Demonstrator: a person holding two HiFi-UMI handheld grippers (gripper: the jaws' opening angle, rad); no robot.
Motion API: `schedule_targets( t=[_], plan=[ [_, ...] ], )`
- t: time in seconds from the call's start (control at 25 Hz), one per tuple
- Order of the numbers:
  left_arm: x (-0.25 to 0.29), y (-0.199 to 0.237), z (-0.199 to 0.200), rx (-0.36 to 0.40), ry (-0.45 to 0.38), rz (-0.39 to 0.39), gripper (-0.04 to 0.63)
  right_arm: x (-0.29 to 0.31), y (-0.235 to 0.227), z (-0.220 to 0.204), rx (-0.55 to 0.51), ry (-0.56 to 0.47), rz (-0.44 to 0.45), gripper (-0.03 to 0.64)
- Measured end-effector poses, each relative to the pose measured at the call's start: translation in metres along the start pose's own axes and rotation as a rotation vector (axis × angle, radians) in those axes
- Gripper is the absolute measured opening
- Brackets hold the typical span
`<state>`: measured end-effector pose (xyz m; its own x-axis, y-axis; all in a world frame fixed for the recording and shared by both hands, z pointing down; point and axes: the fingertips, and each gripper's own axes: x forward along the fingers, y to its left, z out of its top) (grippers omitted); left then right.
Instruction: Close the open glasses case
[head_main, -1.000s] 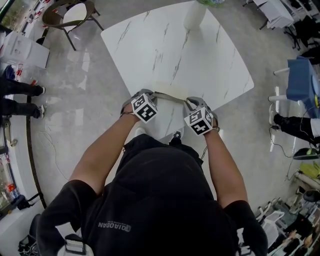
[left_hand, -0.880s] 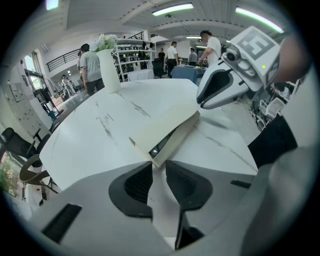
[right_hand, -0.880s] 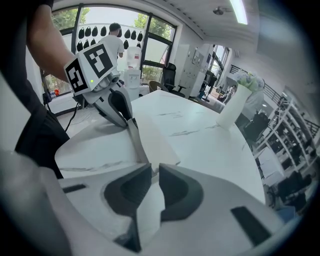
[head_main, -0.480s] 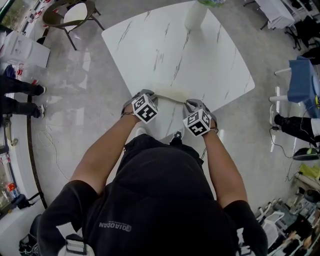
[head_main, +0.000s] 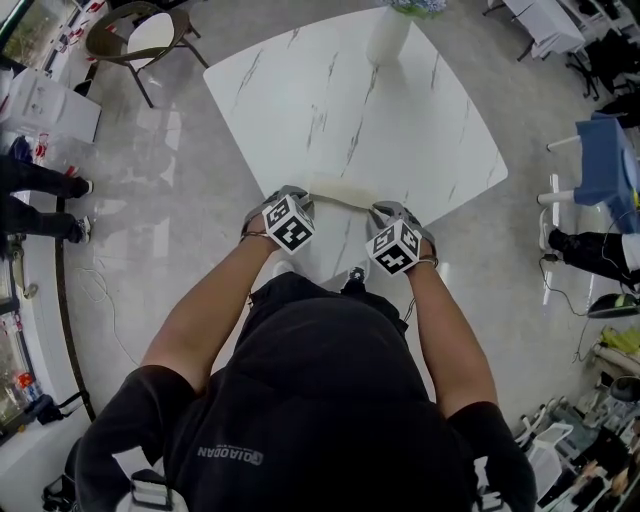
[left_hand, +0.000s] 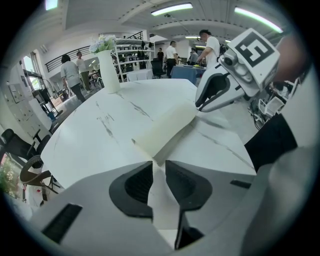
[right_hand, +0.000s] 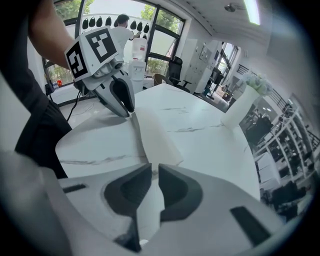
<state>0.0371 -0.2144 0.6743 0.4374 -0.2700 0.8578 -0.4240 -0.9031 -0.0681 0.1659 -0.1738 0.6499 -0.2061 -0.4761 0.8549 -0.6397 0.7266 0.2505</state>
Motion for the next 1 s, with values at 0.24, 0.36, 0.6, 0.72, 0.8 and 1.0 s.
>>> schedule_targets(
  t=[0.24,0.36,0.6,0.72,0.8,1.0],
  plan=[
    [-0.033,0.002,0.014,0.078,-0.050,0.015,0.074,-0.025,-0.003,0.016,-0.017,-0.034,-0.015,0.044],
    [-0.054,0.003,0.026,0.066,-0.109,0.021,0.058,-0.041,-0.004,0.030,0.069,-0.088,-0.008,0.038],
    [-0.089,-0.003,0.044,0.075,-0.188,0.033,0.027,-0.072,-0.007,0.051,0.116,-0.155,-0.047,0.003],
    [-0.106,-0.005,0.052,0.076,-0.228,0.042,0.011,-0.090,-0.007,0.063,0.138,-0.206,-0.058,0.003],
    [-0.117,-0.005,0.058,0.066,-0.256,0.049,0.005,-0.101,-0.008,0.070,0.163,-0.243,-0.066,0.003],
    [-0.146,-0.006,0.073,0.026,-0.332,0.052,0.005,-0.131,-0.010,0.083,0.258,-0.348,-0.067,0.003]
  ],
)
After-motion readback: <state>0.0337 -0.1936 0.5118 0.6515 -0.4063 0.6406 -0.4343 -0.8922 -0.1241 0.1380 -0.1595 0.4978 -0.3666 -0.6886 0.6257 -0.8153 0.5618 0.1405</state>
